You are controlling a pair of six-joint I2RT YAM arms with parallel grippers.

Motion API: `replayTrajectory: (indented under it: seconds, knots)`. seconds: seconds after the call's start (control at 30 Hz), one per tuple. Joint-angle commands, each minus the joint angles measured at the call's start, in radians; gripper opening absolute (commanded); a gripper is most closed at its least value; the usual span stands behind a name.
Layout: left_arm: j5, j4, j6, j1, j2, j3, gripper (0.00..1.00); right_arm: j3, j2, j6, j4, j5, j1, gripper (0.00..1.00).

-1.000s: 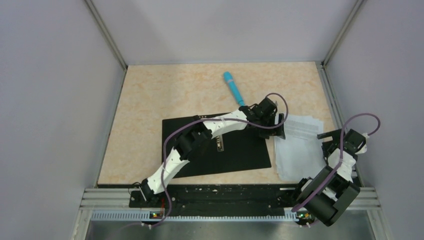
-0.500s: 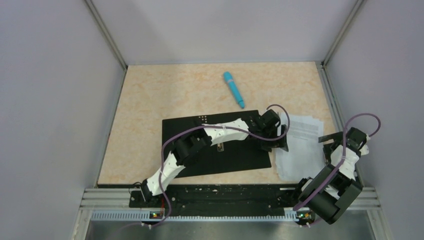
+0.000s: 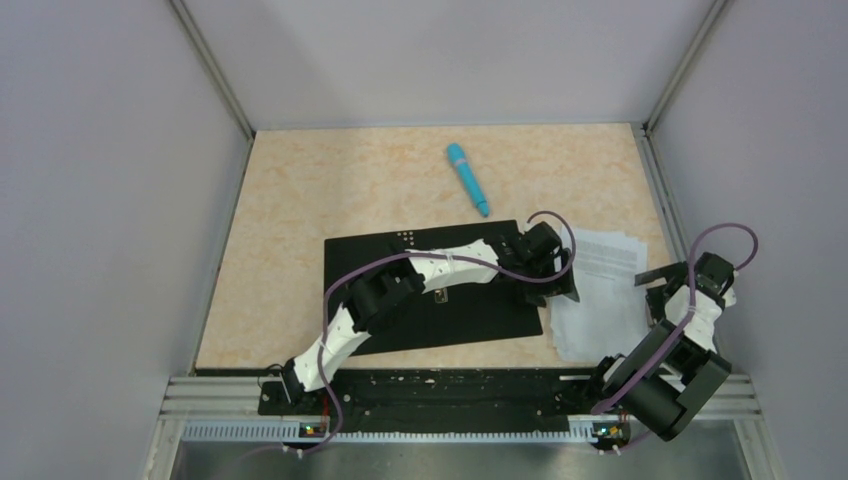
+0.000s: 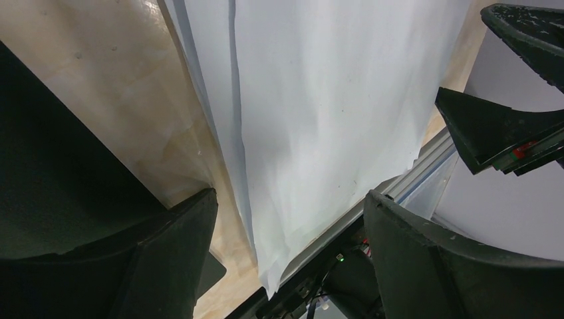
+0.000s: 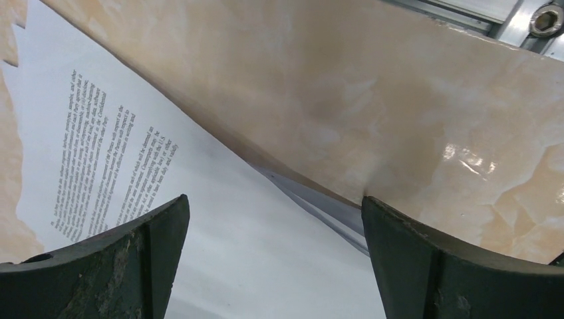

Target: Put the files into the folder

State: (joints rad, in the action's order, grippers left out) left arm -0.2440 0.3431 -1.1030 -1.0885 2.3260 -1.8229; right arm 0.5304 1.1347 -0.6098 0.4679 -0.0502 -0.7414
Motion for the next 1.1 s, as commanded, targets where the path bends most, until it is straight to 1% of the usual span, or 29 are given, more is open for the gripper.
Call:
replayTrajectory:
  seconds: [0.0, 0.27, 0.43, 0.53, 0.6, 0.73, 0.87, 1.03, 1.07]
  knots:
    - [0.052, 0.003, -0.016, -0.013, 0.05, 0.005, 0.86, -0.02, 0.016, 0.009, -0.031, -0.075, 0.012, 0.99]
    - [0.047, -0.047, -0.022, -0.013, 0.081, -0.028, 0.83, -0.018, 0.021, 0.008, -0.031, -0.091, 0.029, 0.99]
    - [0.048, -0.078, -0.007, 0.001, 0.073, -0.055, 0.75, -0.007, 0.021, 0.021, -0.023, -0.098, 0.029, 0.99]
    - [0.047, -0.103, 0.008, 0.012, 0.061, -0.055, 0.67, -0.005, 0.021, 0.025, -0.024, -0.111, 0.03, 0.99]
    - [0.043, -0.112, 0.028, 0.019, 0.059, -0.067, 0.6, -0.002, 0.024, 0.029, -0.023, -0.122, 0.03, 0.99]
    - [0.008, -0.109, 0.069, 0.028, 0.081, -0.121, 0.48, 0.008, 0.026, 0.036, -0.025, -0.155, 0.031, 0.99]
    - [-0.015, -0.122, 0.086, 0.033, 0.096, -0.137, 0.39, 0.018, 0.042, 0.038, -0.028, -0.167, 0.037, 0.99]
    - [-0.047, -0.125, 0.114, 0.041, 0.114, -0.173, 0.25, 0.021, 0.058, 0.038, -0.038, -0.176, 0.037, 0.99]
    - [-0.053, -0.124, 0.126, 0.041, 0.116, -0.181, 0.21, 0.021, 0.058, 0.038, -0.039, -0.178, 0.037, 0.99]
